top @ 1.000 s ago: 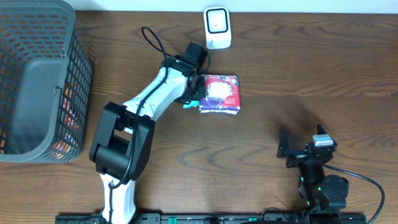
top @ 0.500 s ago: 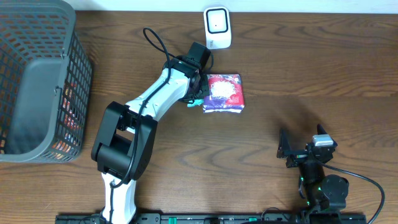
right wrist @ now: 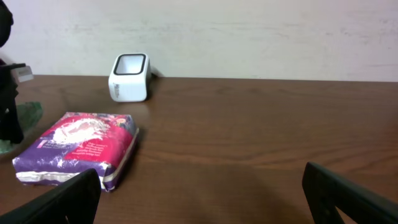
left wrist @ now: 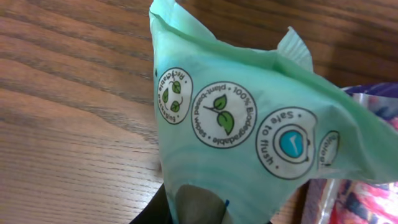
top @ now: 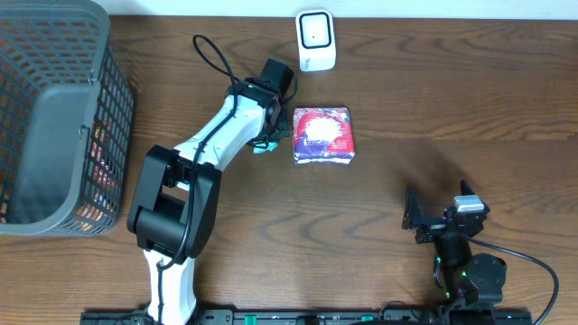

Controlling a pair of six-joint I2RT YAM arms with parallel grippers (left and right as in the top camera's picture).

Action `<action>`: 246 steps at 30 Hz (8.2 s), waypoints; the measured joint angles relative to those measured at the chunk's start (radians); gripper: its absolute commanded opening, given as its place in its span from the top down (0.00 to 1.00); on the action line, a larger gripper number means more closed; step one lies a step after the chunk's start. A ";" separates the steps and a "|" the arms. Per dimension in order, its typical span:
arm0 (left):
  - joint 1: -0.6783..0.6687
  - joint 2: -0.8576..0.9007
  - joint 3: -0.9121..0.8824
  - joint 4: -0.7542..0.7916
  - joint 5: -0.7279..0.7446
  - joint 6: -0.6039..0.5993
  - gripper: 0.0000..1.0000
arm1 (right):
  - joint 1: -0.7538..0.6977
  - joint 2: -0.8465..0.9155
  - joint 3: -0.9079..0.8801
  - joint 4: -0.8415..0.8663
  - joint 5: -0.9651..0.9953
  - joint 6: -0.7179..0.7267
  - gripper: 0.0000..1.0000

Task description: Scan the item barcode

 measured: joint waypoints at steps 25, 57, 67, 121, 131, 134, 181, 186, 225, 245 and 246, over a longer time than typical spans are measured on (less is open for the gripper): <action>-0.005 -0.034 0.000 0.004 -0.013 0.003 0.37 | 0.000 0.000 0.000 0.000 0.000 0.000 0.01; 0.537 -0.584 0.021 -0.012 -0.175 0.106 0.21 | 0.000 0.000 0.000 0.000 0.000 0.000 0.01; 0.627 -0.584 0.021 -0.022 -0.185 0.106 0.21 | 0.000 0.000 0.000 0.000 0.000 0.000 0.01; 0.944 -0.214 -0.064 -0.187 0.028 0.293 0.13 | 0.000 0.000 0.000 0.000 0.000 0.000 0.01; 0.945 -0.099 -0.065 -0.187 0.047 0.323 0.44 | 0.000 0.000 0.000 0.000 0.000 0.000 0.01; 0.943 -0.062 -0.073 -0.187 0.053 0.330 0.77 | 0.000 0.000 0.000 0.000 0.000 0.000 0.01; 0.442 -0.875 -0.051 -0.064 0.307 0.076 0.93 | 0.000 0.000 0.000 0.000 0.000 0.000 0.01; 0.264 -0.783 -0.051 -0.128 0.312 0.111 0.93 | 0.000 0.000 0.000 0.000 0.000 0.000 0.01; -0.005 0.002 -0.051 -0.006 0.315 0.013 0.93 | 0.000 0.000 0.000 0.000 0.000 0.000 0.01; -0.110 0.013 -0.051 0.078 0.324 -0.054 0.93 | 0.000 0.000 0.000 0.000 0.000 0.000 0.01; -0.110 0.013 -0.051 0.085 0.338 -0.054 0.93 | 0.000 0.000 0.000 0.000 0.000 0.000 0.01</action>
